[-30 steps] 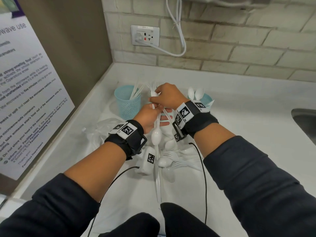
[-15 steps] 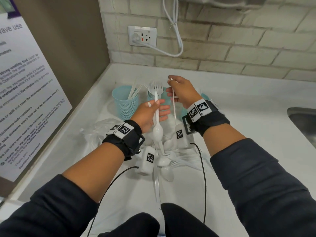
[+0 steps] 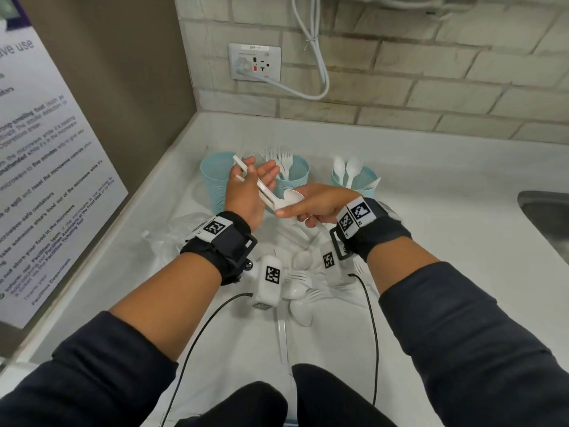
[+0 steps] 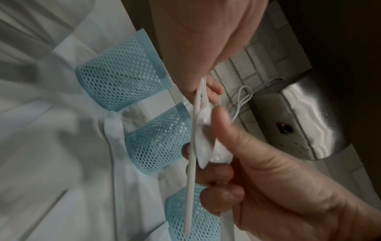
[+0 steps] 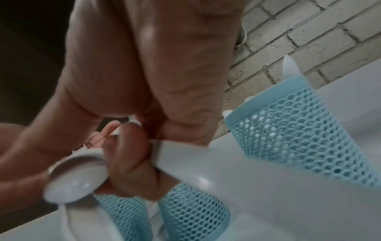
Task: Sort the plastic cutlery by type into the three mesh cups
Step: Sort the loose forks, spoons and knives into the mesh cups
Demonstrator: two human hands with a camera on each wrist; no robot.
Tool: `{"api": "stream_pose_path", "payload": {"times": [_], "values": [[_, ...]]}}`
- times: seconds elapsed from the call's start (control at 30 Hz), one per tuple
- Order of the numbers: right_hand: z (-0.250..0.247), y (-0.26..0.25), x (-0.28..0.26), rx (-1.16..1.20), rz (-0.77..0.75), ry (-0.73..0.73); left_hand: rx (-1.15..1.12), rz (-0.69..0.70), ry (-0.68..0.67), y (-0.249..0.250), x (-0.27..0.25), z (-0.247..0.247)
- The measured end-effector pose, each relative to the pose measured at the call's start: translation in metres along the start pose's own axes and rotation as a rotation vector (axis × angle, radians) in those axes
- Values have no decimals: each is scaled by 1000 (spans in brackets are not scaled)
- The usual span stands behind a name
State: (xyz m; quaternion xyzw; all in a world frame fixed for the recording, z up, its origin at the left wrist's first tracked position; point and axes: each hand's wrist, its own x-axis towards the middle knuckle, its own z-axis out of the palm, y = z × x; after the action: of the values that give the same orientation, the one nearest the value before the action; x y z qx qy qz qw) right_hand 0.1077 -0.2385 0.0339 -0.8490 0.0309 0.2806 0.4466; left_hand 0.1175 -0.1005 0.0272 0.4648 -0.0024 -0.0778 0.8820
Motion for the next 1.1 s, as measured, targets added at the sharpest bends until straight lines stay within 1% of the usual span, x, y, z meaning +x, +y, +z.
{"api": "stream_pose_path", "payload": {"times": [0.23,0.3,0.37,0.43,0.53,0.6,0.67,0.73,0.8,0.9,1.0,1.1], "values": [[-13,11,-8,-14,9,177,-141,-57,84,7,2,-3],[-16,17,-10,-16,-17,287,-183,-83,111,9,2,-6],[-19,22,-8,68,-88,410,-203,-121,110,11,2,-8],[-18,23,-7,135,-168,506,-153,-188,86,11,1,-8],[-20,25,-5,84,-241,617,-15,-313,23,17,0,-11],[-22,27,-4,43,-258,673,70,-425,-54,22,-2,-16],[-23,28,-2,1,-283,700,148,-519,-139,28,-4,-21],[-23,26,1,-39,-326,714,207,-577,-208,31,-6,-22],[-21,24,4,-51,-346,721,259,-590,-249,32,-8,-19],[-19,20,5,-68,-363,752,323,-572,-292,29,-12,-15],[-20,17,4,-90,-412,809,310,-546,-324,24,-14,-12],[-21,20,5,-139,-465,895,268,-525,-340,22,-15,-11]]}}
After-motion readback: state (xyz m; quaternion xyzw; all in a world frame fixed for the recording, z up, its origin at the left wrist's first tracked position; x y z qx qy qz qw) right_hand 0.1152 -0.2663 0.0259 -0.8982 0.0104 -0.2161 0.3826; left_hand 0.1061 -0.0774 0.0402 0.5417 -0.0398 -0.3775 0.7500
